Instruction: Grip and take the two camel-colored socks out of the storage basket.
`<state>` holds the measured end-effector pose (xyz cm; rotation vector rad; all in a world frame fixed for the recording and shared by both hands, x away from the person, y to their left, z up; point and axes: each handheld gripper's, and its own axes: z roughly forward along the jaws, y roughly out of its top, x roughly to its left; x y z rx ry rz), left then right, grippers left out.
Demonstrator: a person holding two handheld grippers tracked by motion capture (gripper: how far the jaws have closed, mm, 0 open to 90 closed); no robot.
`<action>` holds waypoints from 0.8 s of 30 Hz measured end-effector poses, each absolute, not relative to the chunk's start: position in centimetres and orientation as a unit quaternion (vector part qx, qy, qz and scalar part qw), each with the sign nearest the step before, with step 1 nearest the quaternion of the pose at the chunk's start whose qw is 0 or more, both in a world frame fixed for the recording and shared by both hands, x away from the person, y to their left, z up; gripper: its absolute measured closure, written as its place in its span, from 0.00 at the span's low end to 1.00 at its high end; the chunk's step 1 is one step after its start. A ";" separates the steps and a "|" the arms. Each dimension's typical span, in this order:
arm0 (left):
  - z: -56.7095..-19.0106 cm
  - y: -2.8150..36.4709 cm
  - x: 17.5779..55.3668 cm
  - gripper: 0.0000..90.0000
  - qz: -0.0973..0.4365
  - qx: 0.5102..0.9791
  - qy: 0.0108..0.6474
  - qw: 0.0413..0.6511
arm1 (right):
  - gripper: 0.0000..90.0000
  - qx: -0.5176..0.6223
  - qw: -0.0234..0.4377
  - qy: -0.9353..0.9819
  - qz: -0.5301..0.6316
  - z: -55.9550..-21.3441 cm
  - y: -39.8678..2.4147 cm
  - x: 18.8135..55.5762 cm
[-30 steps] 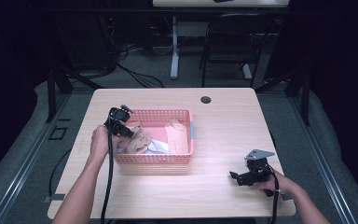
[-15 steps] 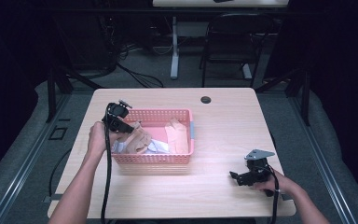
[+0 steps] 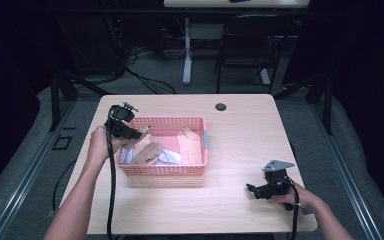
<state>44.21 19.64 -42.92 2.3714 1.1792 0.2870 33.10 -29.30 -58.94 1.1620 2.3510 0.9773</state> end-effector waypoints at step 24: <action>-38.3 23.9 42.0 0.91 0.137 0.843 0.445 0.270 | 0.00 0.410 0.170 0.827 0.344 -58.9 -29.3 33.1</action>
